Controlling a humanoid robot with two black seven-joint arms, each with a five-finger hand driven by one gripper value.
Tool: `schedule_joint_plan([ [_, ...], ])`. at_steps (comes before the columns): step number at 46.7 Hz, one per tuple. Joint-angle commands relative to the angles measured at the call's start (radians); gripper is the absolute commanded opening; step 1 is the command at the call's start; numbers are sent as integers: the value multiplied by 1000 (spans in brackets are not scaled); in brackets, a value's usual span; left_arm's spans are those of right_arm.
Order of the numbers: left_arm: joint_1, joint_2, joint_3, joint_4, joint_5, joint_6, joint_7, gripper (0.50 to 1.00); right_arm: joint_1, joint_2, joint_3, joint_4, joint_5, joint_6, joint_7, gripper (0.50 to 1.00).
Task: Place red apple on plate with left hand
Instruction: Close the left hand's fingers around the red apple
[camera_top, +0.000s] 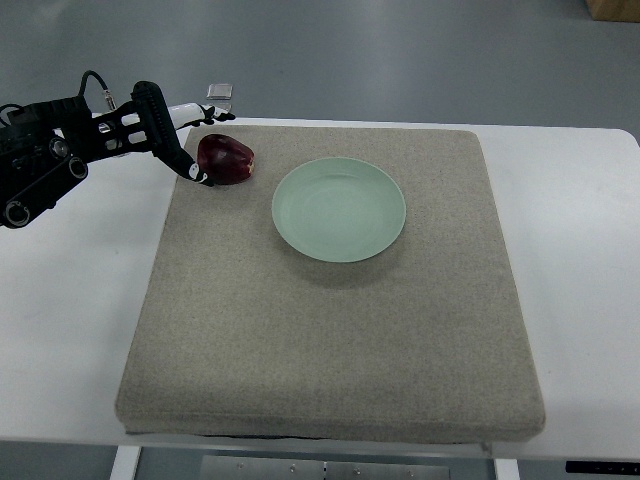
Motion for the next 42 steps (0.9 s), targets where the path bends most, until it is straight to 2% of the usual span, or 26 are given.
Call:
schedule_joint_plan([
  [1,-2,-8,9,1,0,3,0,986,0,0,0,0,0,0,0,932],
  [11,-2,-37,11,7,47,6,1,971,0,0,0,0,0,0,0,932],
  [16,-2,-40,11,7,81,39,1,949,0,0,0,0,0,0,0,930],
  [27,-2,-40,31,10,124,55,1,761,0,0,0,0,0,0,0,932],
  [33,-2,-40,34,10,127,55,1,611,0,0,0,0,0,0,0,932],
  [36,-7,-40,37,10,126,55,1,559,0,0,0,0,0,0,0,932],
  [38,-13,-37,35,10,126,55,1,500,0,0,0,0,0,0,0,932],
  [42,-22,-31,35,5,124,55,1,500,0,0,0,0,0,0,0,932],
])
